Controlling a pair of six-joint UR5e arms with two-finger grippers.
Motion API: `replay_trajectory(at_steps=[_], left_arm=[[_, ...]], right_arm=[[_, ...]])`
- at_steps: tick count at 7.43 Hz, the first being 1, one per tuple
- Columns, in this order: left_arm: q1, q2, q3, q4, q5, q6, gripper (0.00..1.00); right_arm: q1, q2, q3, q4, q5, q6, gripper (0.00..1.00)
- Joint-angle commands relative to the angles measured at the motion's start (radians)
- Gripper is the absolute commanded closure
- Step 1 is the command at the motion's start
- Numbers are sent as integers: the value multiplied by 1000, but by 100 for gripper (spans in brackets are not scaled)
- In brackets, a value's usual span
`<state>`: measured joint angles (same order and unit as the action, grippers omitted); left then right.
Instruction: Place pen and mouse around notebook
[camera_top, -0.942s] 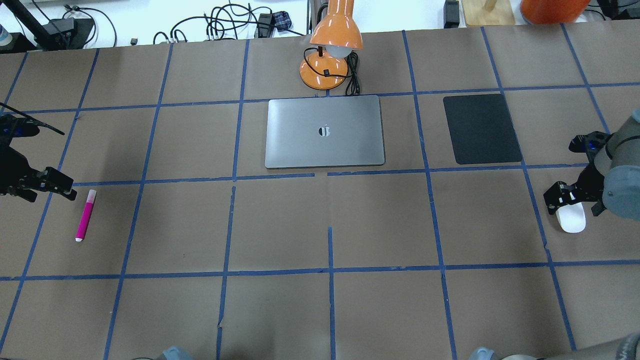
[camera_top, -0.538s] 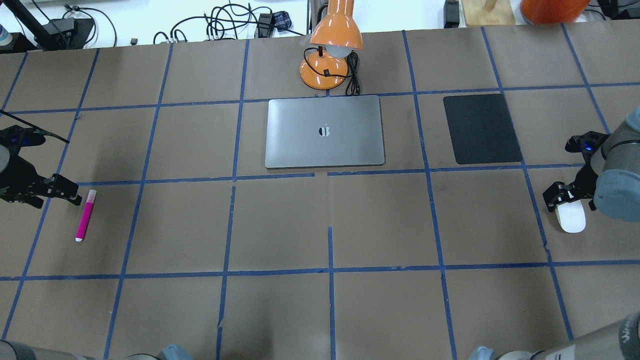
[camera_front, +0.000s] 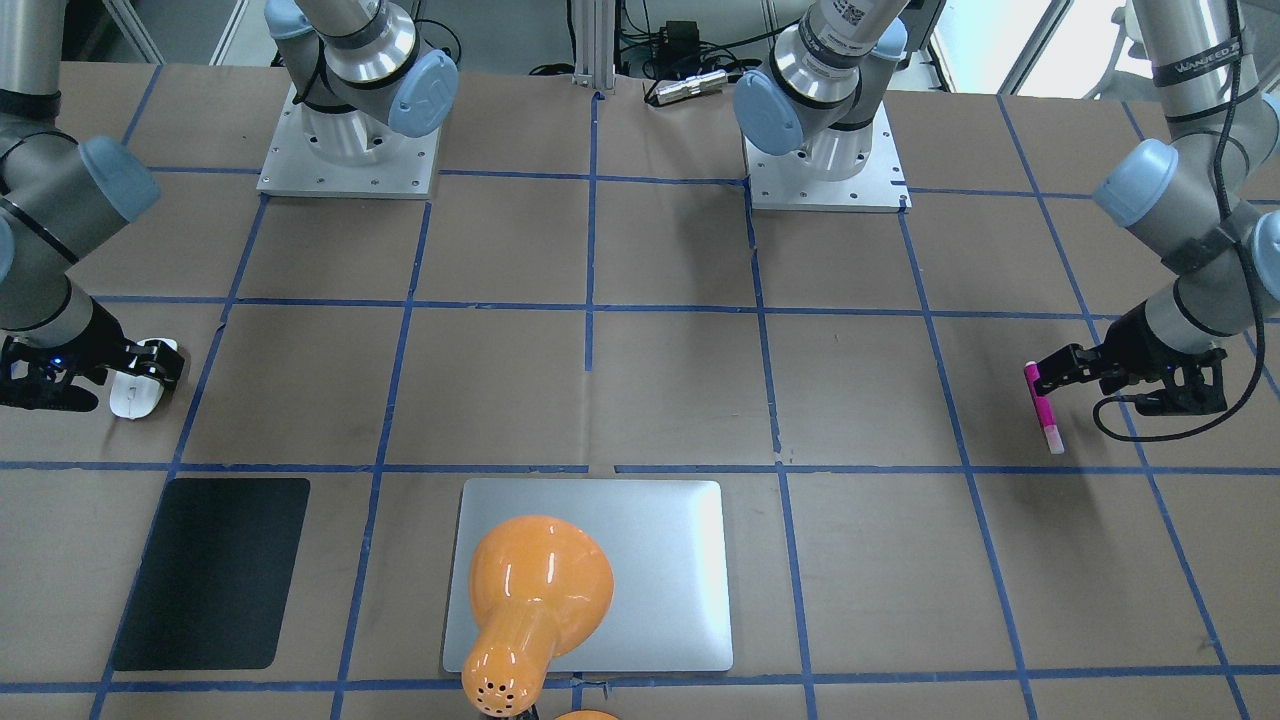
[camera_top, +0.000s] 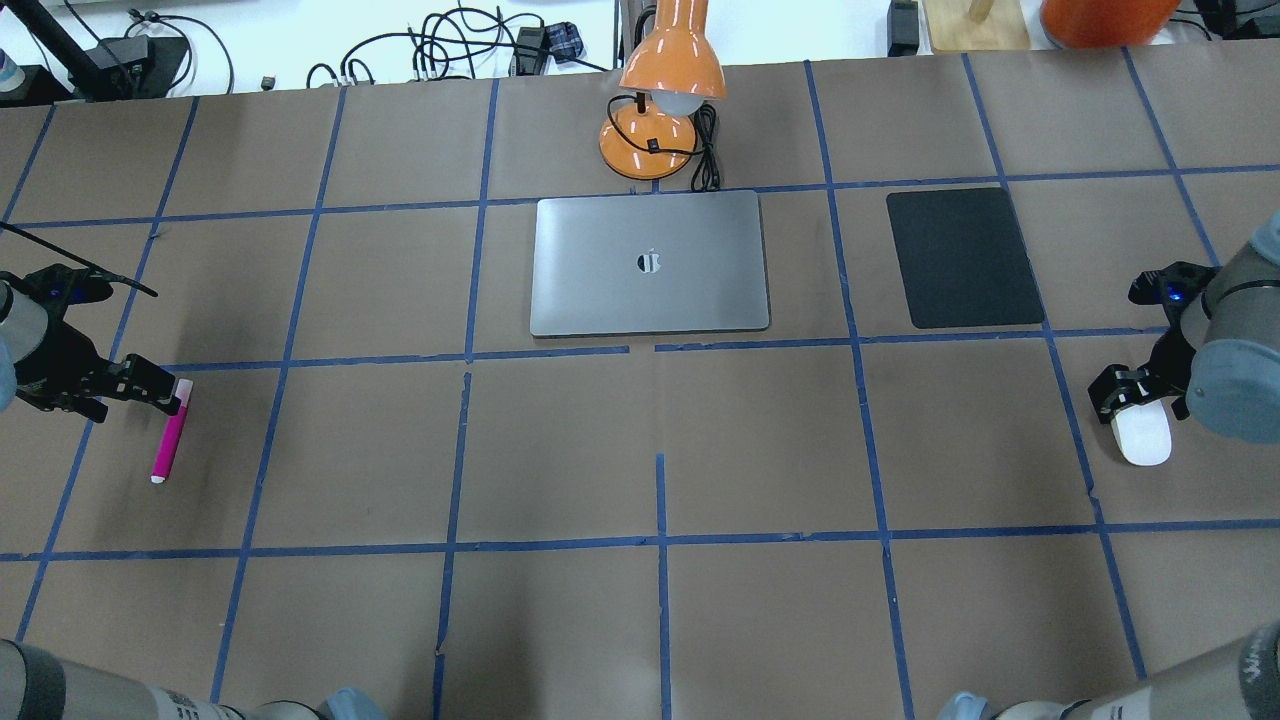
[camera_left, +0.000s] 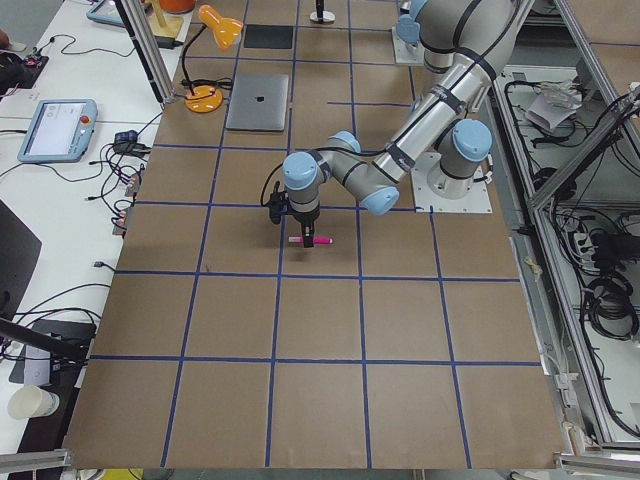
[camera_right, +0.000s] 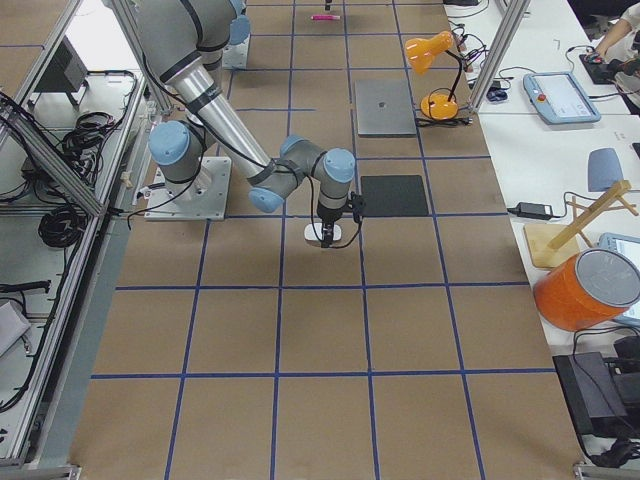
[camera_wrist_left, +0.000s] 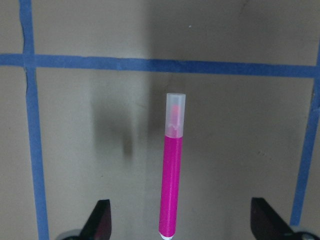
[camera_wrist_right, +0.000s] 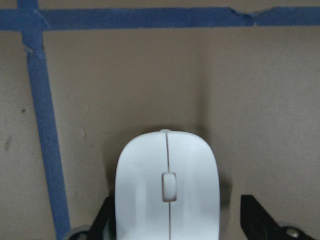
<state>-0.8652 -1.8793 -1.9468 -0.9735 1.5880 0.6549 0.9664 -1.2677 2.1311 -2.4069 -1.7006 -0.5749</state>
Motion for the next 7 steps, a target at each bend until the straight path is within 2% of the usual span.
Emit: replay_trajectory(at_steps=[1, 3, 4, 5, 6, 7], left_arm=[[0, -27, 8, 16, 0, -1, 1], [0, -41, 6, 39, 0, 3, 1], [0, -49, 9, 48, -2, 5, 7], [0, -52, 6, 74, 0, 5, 18], [0, -53, 6, 75, -2, 5, 18], [0, -57, -4, 75, -5, 3, 21]], right_arm=[[0, -2, 0, 3, 2, 1, 45], [0, -24, 0, 6, 37, 0, 60], [0, -50, -3, 6, 41, 0, 63], [11, -82, -29, 9, 51, 0, 63], [26, -73, -99, 79, 111, 10, 63], [66, -35, -203, 109, 124, 12, 63]])
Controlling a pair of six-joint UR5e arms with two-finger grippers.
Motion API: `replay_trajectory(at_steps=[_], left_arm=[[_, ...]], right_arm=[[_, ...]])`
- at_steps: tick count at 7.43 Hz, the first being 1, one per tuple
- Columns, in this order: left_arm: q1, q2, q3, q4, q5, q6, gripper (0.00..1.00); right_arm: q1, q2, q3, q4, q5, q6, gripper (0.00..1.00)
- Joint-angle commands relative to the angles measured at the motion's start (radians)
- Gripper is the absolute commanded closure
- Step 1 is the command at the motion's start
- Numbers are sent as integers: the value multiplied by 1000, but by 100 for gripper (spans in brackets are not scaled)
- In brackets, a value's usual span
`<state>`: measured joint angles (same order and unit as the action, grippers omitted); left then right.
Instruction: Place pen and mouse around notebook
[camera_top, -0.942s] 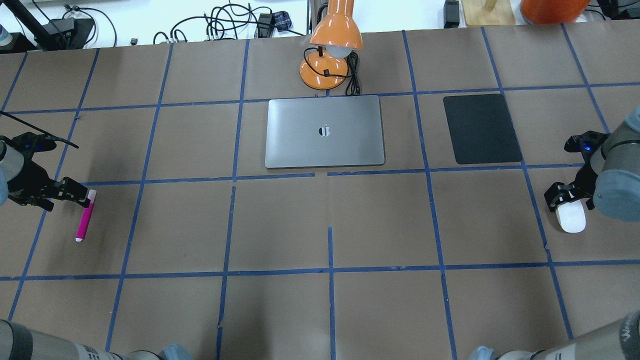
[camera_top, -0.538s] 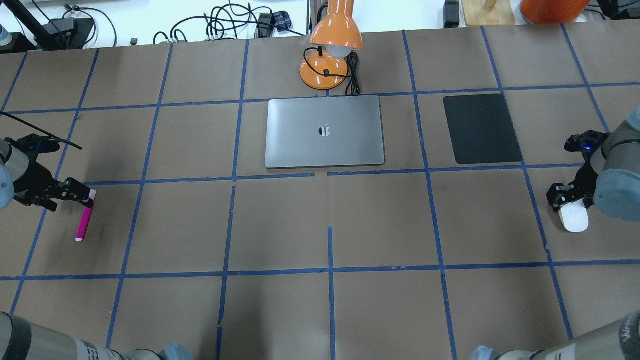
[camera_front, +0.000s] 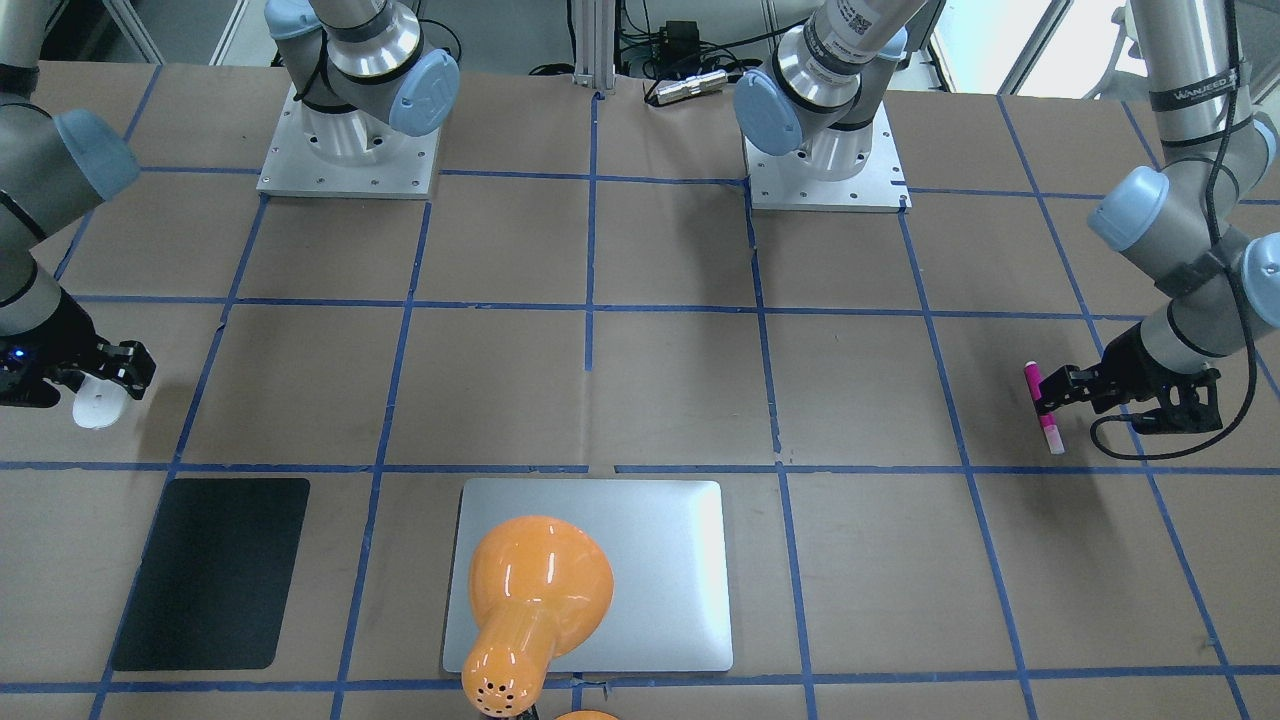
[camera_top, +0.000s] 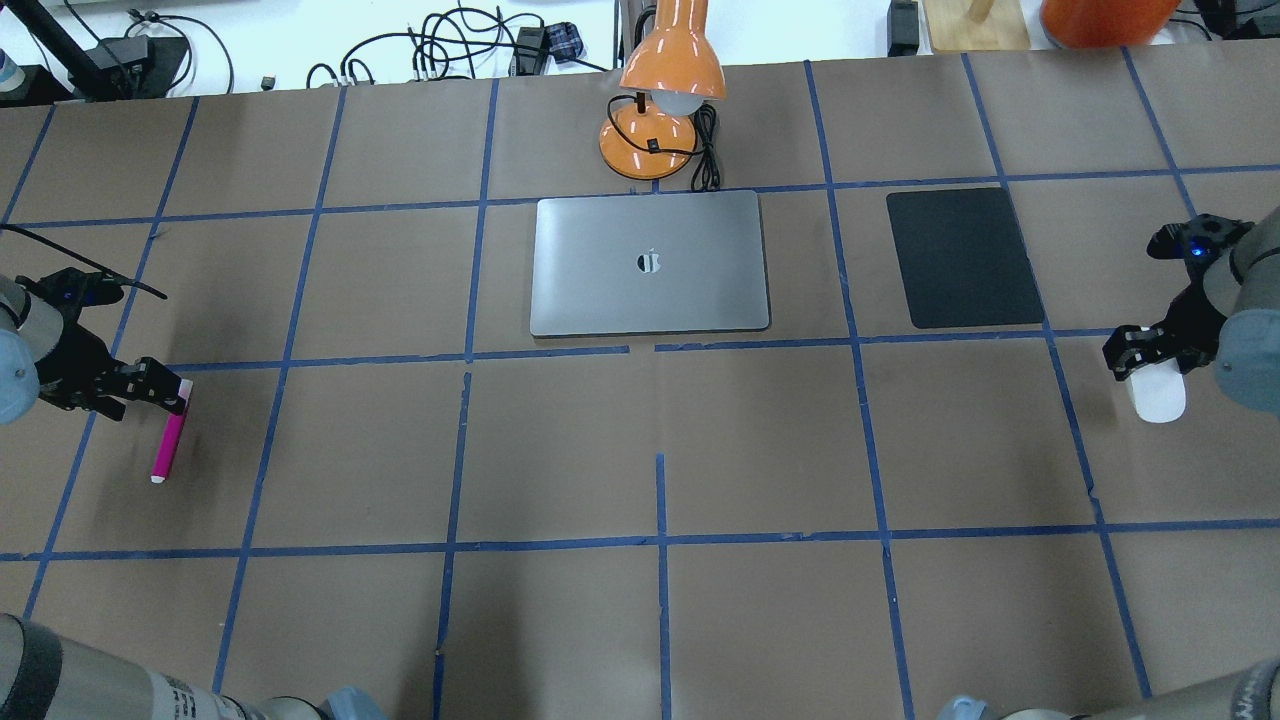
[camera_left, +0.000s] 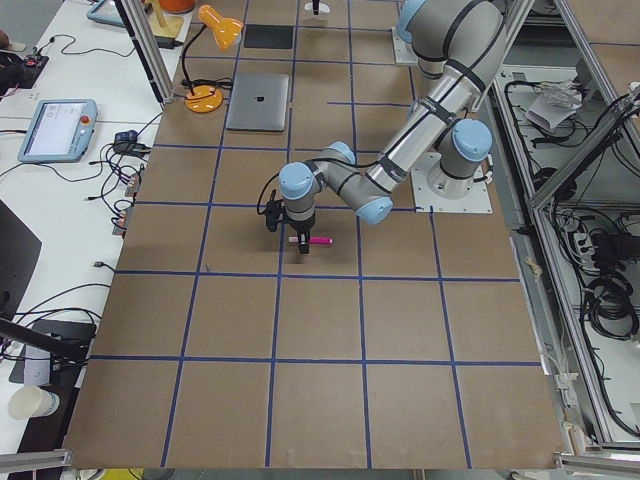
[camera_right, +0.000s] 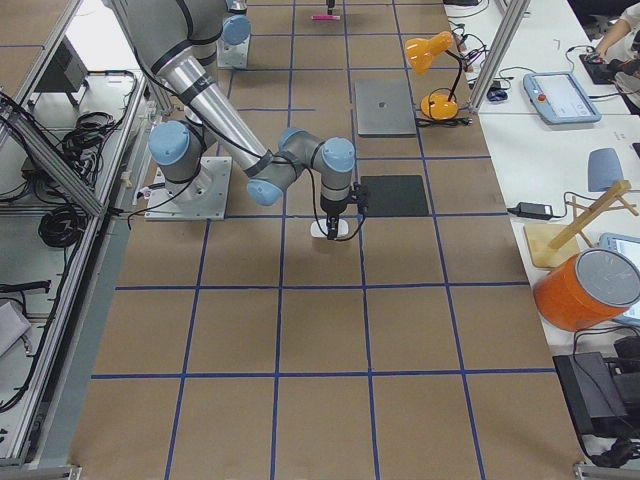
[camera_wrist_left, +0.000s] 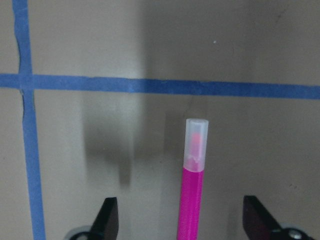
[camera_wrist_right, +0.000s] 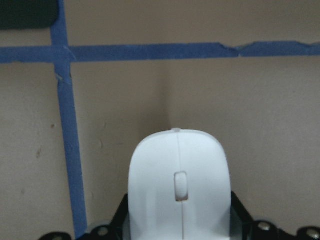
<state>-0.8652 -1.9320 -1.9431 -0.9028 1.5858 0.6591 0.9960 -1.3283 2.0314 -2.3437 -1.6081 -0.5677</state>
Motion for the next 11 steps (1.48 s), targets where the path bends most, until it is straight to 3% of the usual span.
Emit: replay_trajectory(at_steps=[1, 3, 4, 8, 9, 10, 11], left_arm=[[0, -14, -5, 4, -4, -4, 21], [0, -25, -5, 4, -7, -6, 21], [0, -31, -5, 2, -6, -7, 21], [0, -39, -2, 4, -6, -7, 21], [0, -39, 0, 4, -6, -7, 39], [0, -39, 0, 4, -6, -6, 64], [0, -44, -2, 4, -7, -6, 77]], right_arm=[[123, 103, -243, 110, 33, 37, 63], [260, 316, -527, 299, 19, 222, 63], [312, 383, -615, 352, 17, 295, 63], [345, 423, -603, 353, 14, 388, 60], [343, 423, -603, 348, 13, 381, 52], [343, 423, -600, 354, 14, 387, 27], [343, 423, -600, 356, 13, 388, 0]])
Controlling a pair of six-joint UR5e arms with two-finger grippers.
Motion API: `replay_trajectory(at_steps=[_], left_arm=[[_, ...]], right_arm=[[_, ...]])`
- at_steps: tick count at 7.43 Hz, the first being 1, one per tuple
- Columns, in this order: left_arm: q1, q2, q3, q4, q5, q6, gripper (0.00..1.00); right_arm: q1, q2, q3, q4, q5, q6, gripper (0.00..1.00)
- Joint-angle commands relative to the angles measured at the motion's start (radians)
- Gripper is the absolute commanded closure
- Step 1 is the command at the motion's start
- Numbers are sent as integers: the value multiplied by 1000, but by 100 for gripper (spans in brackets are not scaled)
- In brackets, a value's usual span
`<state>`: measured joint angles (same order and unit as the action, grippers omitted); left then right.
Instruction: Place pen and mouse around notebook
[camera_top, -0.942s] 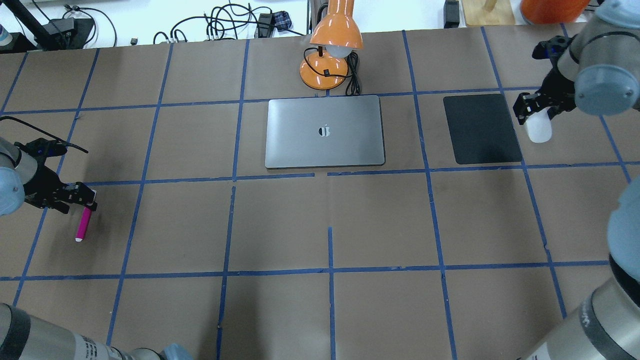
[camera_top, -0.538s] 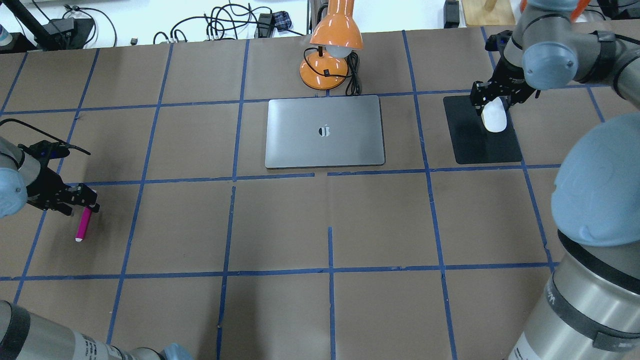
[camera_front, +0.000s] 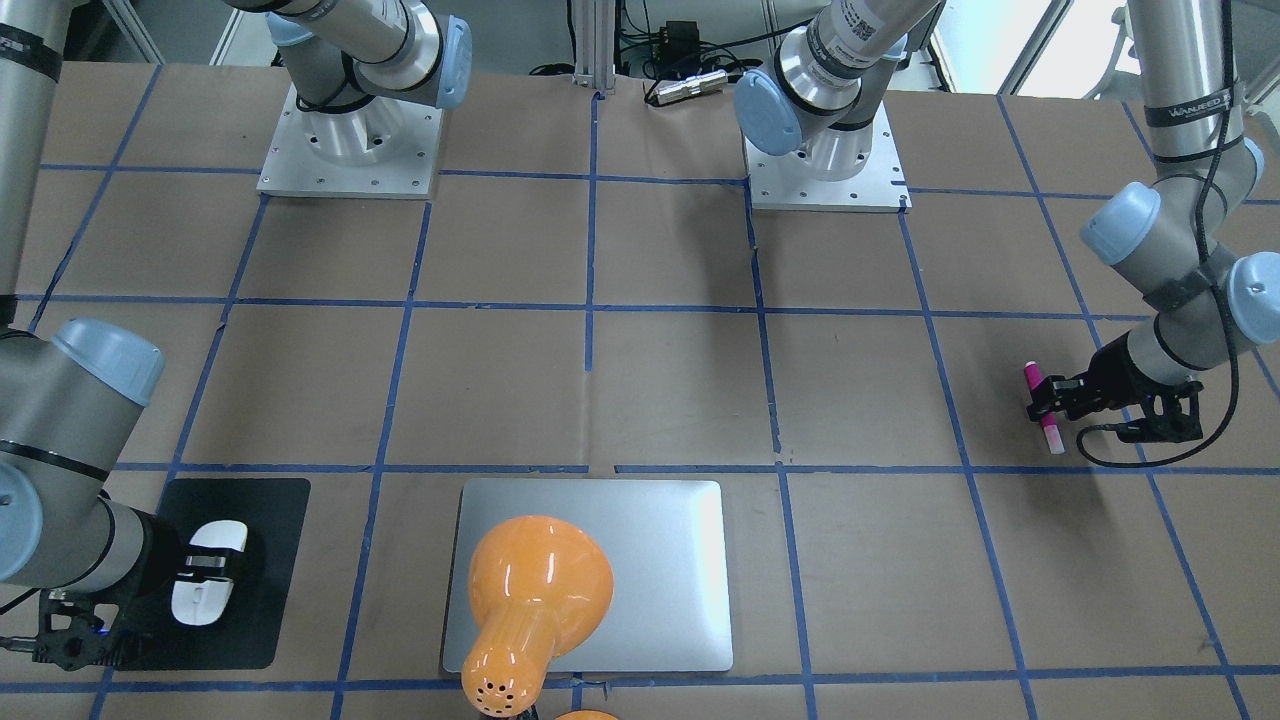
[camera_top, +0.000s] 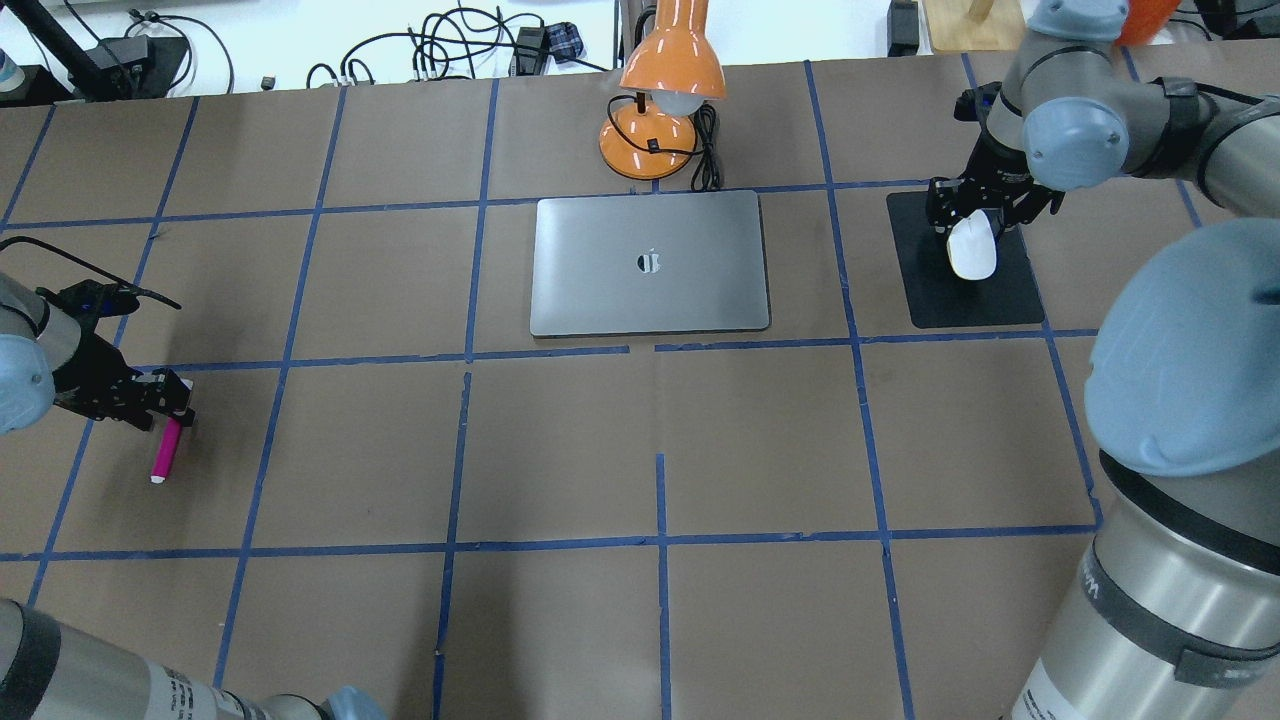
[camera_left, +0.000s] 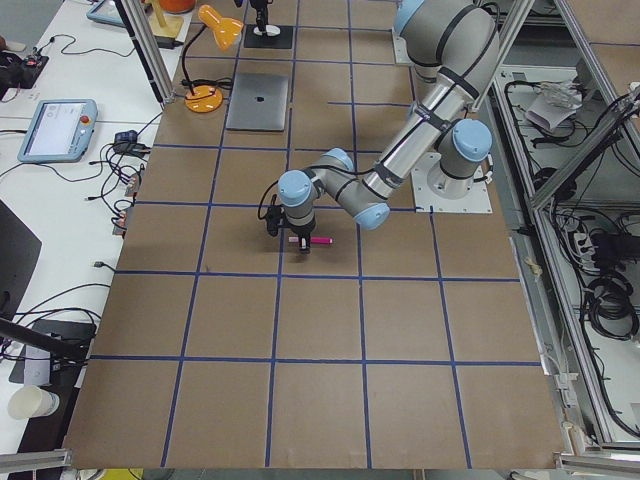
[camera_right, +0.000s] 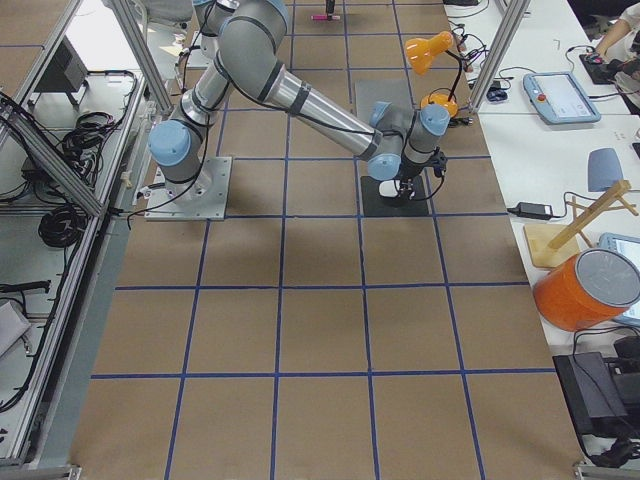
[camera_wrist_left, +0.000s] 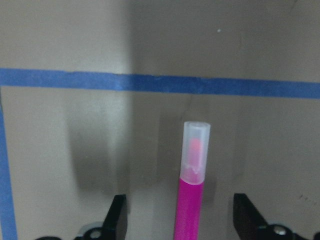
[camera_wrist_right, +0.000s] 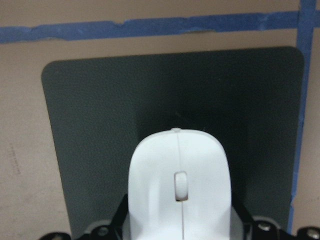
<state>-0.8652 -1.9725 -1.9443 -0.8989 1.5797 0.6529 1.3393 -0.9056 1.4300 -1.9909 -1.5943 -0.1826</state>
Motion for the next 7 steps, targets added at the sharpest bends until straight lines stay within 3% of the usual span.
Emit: replay_trajectory(at_steps=[1, 2, 4, 5, 7], left_arm=[[0, -3, 2, -2, 5, -1, 89], [-2, -3, 4, -11, 8, -4, 100], [0, 24, 8, -15, 23, -9, 100], [-18, 17, 42, -18, 23, -107, 100], [-84, 44, 170, -154, 23, -270, 100]], right_arm=[[0, -1, 1, 6, -1, 3, 0], [0, -15, -14, 21, -15, 3, 0], [9, -134, -61, 154, -20, 2, 0], [64, -232, -59, 208, -19, 5, 0], [220, -434, -36, 355, -22, 133, 0]])
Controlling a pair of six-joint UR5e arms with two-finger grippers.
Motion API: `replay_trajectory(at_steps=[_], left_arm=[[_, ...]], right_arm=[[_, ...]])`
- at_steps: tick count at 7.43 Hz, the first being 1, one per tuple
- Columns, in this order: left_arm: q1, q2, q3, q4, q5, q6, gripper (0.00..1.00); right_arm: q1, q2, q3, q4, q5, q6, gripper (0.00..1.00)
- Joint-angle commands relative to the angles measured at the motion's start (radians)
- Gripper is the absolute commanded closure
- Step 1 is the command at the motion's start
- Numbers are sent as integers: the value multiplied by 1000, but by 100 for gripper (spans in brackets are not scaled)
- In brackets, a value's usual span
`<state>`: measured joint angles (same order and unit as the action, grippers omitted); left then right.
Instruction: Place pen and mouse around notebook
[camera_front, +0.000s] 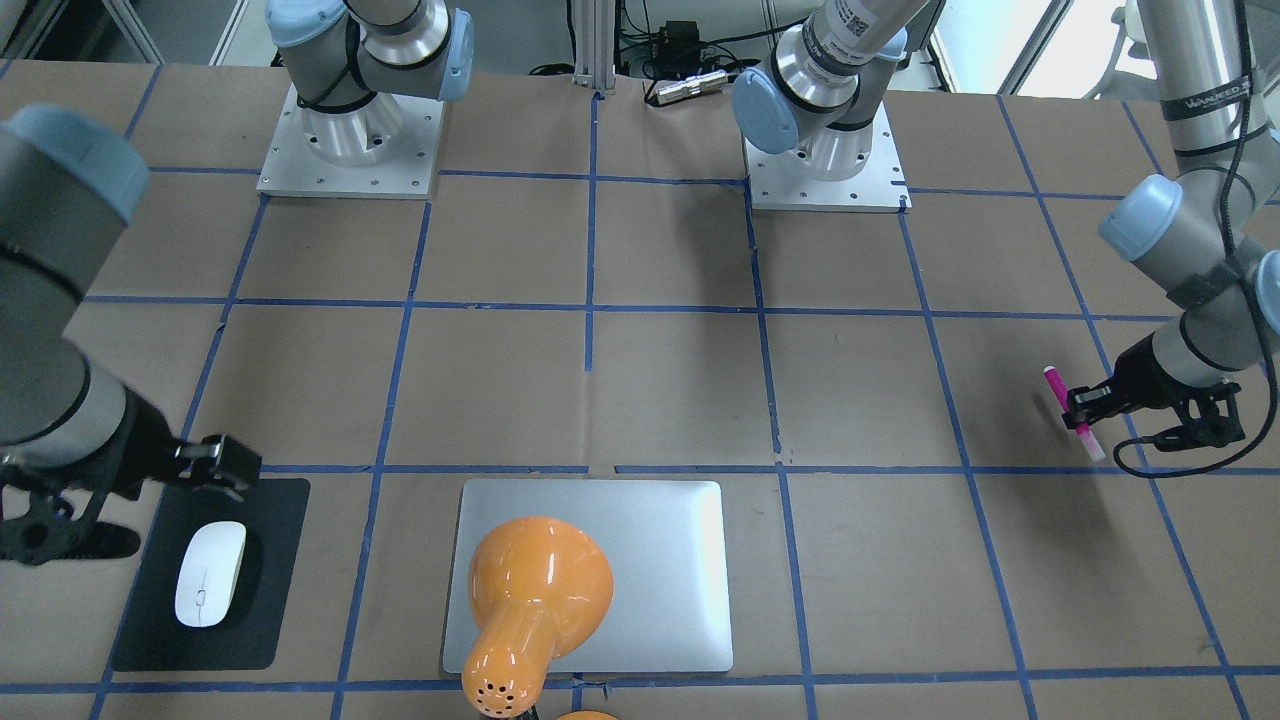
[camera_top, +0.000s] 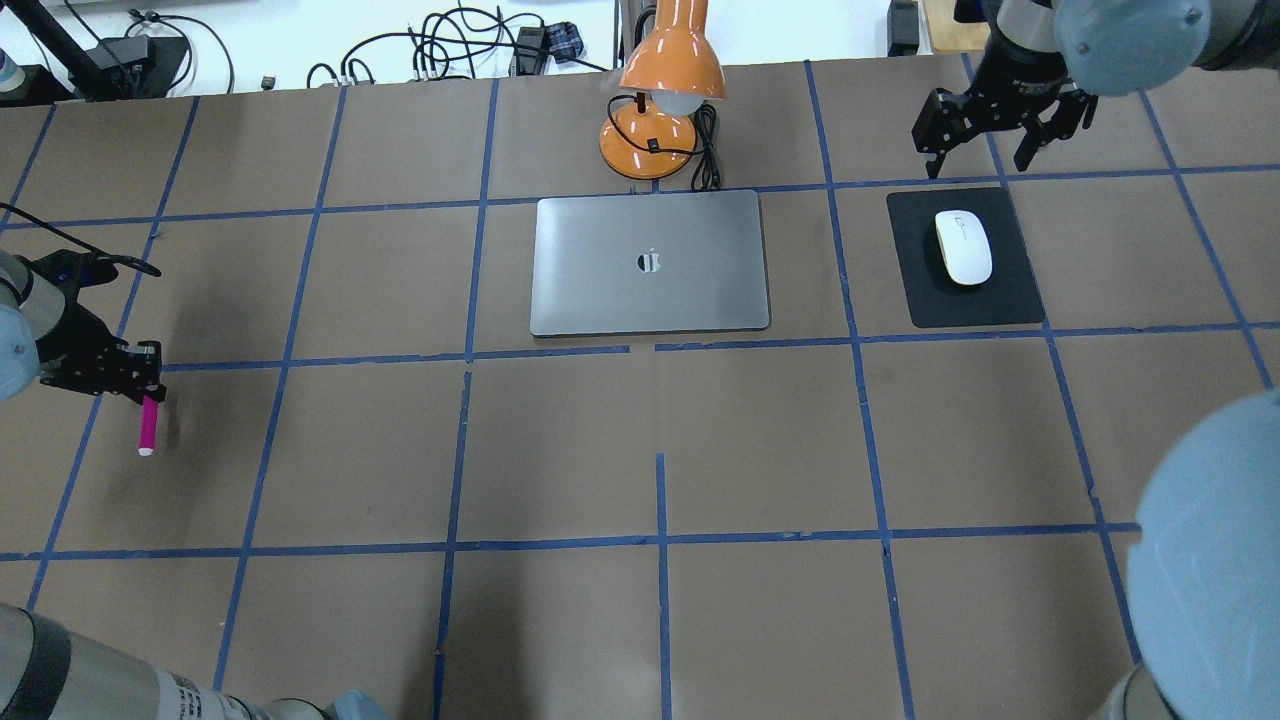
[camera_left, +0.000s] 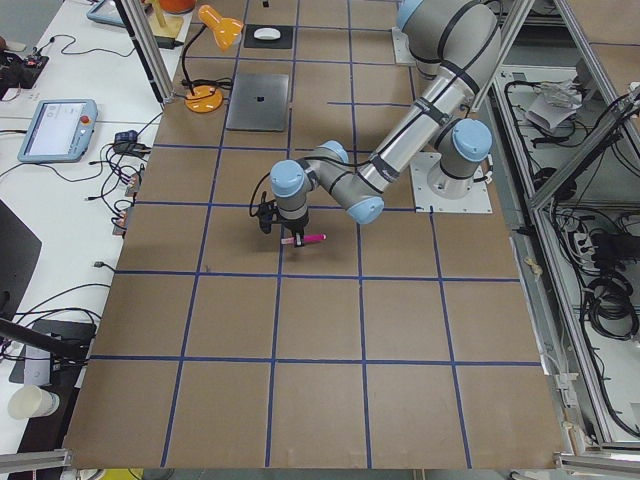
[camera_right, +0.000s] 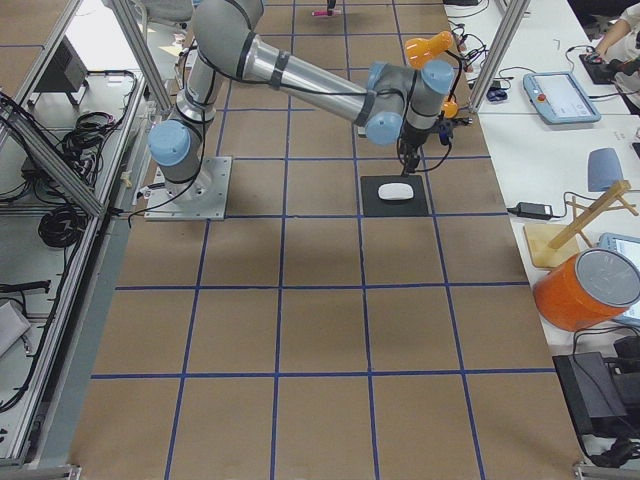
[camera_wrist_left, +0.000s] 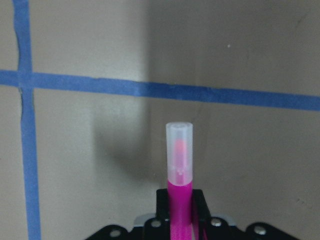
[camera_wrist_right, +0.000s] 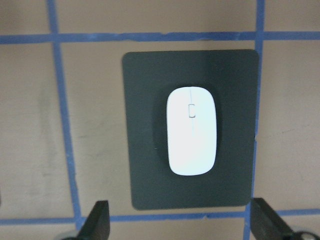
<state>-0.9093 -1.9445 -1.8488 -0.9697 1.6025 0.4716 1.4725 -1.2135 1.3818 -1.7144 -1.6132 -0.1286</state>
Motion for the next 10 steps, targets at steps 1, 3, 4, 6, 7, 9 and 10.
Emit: replay_trajectory(at_steps=[1, 3, 4, 6, 7, 9, 10], left_arm=[[-74, 24, 109, -121, -7, -190, 100], [-165, 48, 103, -127, -16, -392, 100], [-234, 58, 102, -145, -16, -530, 100], [-375, 59, 100, -144, -24, -834, 100], [-447, 70, 96, -146, -59, -1007, 100], [-572, 49, 79, -112, -65, -1288, 100], [-633, 45, 79, -101, -70, -1388, 100]], right_arm=[[115, -202, 57, 90, 7, 87, 0], [105, -314, 226, 44, 7, 83, 0], [89, -314, 215, -6, 13, 77, 0], [77, -258, 151, 3, 27, 69, 0], [75, -248, 146, 3, 48, 70, 0], [78, -268, 138, 41, 39, 70, 0], [81, -267, 126, 48, 35, 79, 0]])
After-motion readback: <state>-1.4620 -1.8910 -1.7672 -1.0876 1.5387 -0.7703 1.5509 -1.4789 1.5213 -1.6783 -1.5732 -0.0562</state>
